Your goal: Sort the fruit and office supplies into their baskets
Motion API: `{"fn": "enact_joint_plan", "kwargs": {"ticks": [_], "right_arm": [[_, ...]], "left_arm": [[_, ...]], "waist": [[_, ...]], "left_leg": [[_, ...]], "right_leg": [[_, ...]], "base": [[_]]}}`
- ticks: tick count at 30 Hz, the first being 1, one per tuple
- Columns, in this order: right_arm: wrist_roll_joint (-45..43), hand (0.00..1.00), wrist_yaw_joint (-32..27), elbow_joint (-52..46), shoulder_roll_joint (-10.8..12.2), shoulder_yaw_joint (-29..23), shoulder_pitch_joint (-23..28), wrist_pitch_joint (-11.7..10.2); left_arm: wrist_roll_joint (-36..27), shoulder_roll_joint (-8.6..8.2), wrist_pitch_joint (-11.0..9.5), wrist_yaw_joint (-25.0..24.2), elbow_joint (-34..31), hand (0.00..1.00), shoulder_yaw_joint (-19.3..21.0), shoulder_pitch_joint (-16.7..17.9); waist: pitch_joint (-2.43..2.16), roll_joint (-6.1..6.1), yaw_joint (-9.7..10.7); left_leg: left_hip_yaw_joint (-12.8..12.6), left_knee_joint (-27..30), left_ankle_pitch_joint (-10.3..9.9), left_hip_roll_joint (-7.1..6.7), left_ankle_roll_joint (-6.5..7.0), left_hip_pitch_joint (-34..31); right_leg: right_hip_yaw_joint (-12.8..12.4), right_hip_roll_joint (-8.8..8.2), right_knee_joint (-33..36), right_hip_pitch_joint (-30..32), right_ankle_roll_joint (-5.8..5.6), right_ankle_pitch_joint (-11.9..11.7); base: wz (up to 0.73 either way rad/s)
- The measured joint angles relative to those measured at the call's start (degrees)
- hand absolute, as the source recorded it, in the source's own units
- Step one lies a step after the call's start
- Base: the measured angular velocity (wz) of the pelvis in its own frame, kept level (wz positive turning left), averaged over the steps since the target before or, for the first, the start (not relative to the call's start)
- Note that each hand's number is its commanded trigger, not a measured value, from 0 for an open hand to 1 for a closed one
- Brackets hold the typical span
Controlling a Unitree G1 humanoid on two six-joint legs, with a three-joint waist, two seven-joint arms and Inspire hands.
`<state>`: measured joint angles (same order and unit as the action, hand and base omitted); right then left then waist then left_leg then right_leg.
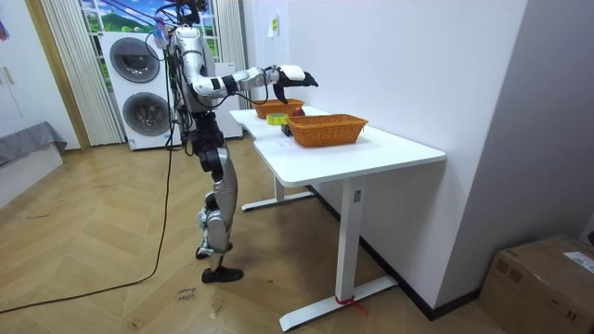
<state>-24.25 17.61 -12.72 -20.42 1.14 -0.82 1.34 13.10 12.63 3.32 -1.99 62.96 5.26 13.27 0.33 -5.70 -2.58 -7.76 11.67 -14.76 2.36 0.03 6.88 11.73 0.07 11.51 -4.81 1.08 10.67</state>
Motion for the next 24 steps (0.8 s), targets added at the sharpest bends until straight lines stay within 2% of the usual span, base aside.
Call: {"fn": "enact_joint_plan", "kwargs": {"ticks": [5,9,13,17,21,24], "right_arm": [[-1.1,0.00,2.7,0.1,0.0,0.0,0.0,0.0],[-1.8,0.00,4.9,0.1,0.0,0.0,0.0,0.0],[-5.7,0.00,7.2,0.1,0.0,0.0,0.0,0.1],[-7.0,0.00,8.9,0.1,0.0,0.1,0.0,1.2],[-7.9,0.00,10.1,0.3,0.0,0.1,0.2,1.3],[-7.9,0.00,11.4,0.5,0.0,0.2,1.6,2.4]], "left_arm": [[0.0,0.11,0.0,-0.3,0.0,0.00,-1.1,-0.5],[0.0,0.13,0.0,-1.1,0.0,0.00,-1.0,-0.6],[0.0,0.14,0.0,-1.2,0.0,0.00,-1.0,-0.6],[0.0,0.14,0.0,-1.3,-0.2,0.00,-1.0,-0.6],[0.0,0.13,0.0,-1.4,-1.4,0.00,-1.0,-0.4],[0.0,0.13,0.0,-1.4,-1.7,0.00,-1.0,-0.4]], "waist": [[0.34,0.54,-0.5],[0.33,0.65,-0.8],[0.25,0.59,-1.0],[0.08,0.53,-1.1],[0.01,0.45,-1.0],[-0.13,0.26,-1.2]], "left_leg": [[0.0,-0.1,0.0,0.00,0.00,-0.2],[0.0,-0.1,0.0,0.00,0.00,-0.2],[0.0,-0.1,0.0,-0.01,0.00,-0.2],[0.1,0.1,0.0,-0.01,0.00,-0.3],[0.3,0.2,0.0,-0.01,0.00,-0.2],[0.2,0.2,0.0,-0.03,0.01,-0.2]], "right_leg": [[0.1,-0.02,0.0,0.1,0.00,0.0],[0.2,-0.02,0.0,0.1,0.00,0.0],[0.2,-0.06,0.0,0.2,0.00,0.0],[0.3,-0.07,0.0,0.1,0.00,0.0],[0.6,-0.11,0.0,-0.1,0.00,0.0],[0.7,-0.17,0.1,-0.1,0.00,0.0]], "base": [[0.00],[0.00],[0.00],[0.00],[0.02],[0.00]]}}
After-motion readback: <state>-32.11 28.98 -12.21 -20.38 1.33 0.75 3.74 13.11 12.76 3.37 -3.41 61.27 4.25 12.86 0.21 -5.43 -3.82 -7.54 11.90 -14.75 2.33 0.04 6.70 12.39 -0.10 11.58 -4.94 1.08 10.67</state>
